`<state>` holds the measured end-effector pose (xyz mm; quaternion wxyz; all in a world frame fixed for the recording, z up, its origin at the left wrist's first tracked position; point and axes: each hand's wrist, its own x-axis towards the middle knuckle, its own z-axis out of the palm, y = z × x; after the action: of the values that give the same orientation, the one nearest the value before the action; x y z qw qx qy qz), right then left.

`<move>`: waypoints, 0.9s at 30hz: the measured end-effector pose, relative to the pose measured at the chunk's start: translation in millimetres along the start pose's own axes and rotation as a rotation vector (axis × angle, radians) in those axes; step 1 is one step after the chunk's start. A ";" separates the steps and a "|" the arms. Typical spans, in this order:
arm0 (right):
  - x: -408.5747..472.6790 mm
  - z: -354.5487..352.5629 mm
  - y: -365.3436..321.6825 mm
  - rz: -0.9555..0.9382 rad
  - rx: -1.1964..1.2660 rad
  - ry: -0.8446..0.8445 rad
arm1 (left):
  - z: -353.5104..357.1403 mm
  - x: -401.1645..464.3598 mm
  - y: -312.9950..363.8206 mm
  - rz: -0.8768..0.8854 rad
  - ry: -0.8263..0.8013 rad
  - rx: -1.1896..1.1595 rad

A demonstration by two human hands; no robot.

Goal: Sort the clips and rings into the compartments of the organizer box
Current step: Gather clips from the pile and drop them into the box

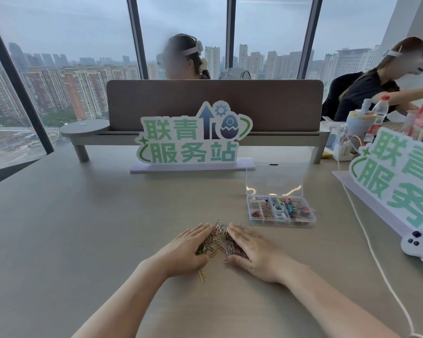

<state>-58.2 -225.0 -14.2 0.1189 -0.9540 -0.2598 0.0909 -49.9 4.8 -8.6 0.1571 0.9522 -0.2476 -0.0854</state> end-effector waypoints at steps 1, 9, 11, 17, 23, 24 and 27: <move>2.8 1.0 -1.3 0.005 0.010 0.021 | 2.1 3.1 1.5 -0.001 0.028 -0.008; 3.1 -20.8 -9.9 0.050 -0.080 0.166 | -1.2 22.0 15.1 -0.055 0.132 0.060; 4.1 -22.9 -8.5 0.083 -0.147 0.123 | -6.9 24.8 18.7 -0.042 0.134 0.117; 17.0 -24.0 -8.7 0.198 0.004 0.043 | -12.6 32.7 26.9 0.033 0.016 0.086; 28.1 -31.7 -14.5 0.241 0.086 0.053 | -11.8 43.8 23.3 0.003 -0.003 0.011; 29.5 -31.9 -15.6 0.244 0.086 0.069 | -10.9 45.6 24.3 -0.016 0.008 -0.023; 34.0 -31.7 -18.0 0.247 0.091 0.104 | -8.9 50.7 27.4 -0.061 0.041 -0.065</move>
<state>-30.4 -198.1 17.3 0.1631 -0.9758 -0.1294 0.0670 -16.2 -40.8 4.8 0.1902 0.9553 -0.2124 -0.0784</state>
